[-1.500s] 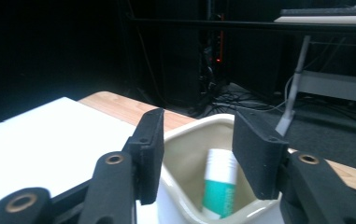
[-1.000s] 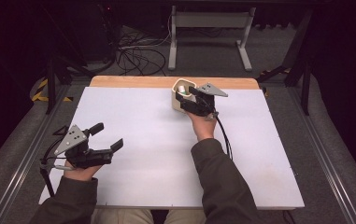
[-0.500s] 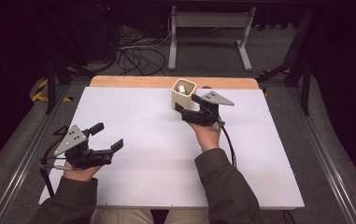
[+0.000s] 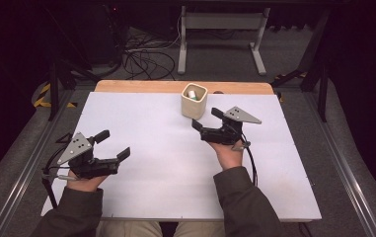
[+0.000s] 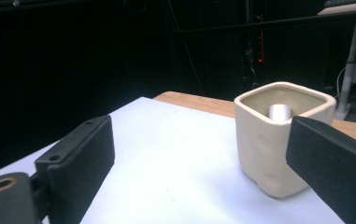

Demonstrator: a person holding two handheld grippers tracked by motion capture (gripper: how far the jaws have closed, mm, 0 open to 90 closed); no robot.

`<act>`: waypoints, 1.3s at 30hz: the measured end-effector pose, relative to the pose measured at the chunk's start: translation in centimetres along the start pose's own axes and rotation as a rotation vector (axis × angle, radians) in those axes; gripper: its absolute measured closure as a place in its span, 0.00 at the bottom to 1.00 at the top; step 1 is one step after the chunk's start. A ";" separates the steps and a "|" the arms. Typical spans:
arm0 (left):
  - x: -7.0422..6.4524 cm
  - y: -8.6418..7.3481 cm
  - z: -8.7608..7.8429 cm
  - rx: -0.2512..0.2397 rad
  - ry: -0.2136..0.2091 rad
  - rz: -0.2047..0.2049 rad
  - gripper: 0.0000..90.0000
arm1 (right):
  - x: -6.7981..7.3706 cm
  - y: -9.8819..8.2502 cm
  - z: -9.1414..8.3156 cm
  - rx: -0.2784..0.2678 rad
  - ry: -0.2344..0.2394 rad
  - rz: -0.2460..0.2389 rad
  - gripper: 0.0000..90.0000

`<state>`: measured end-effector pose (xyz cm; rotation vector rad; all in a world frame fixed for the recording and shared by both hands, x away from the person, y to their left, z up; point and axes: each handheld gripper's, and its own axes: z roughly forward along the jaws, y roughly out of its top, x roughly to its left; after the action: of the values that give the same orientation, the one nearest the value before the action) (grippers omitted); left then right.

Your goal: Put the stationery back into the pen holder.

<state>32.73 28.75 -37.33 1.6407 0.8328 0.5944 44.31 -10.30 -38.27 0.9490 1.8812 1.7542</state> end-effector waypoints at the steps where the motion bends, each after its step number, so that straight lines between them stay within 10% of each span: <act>1: 0.0 0.0 0.0 0.000 0.000 0.000 0.08 | 0.1 0.0 -0.2 0.002 -0.002 -0.002 0.08; 39: 0.6 0.0 -0.7 0.012 0.014 0.005 0.07 | -1.2 -1.0 -7.6 -0.024 -0.008 0.006 0.00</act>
<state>32.58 29.66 -37.16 1.6516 0.8440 0.6061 39.68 -16.48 -38.45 0.9522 1.8495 1.7700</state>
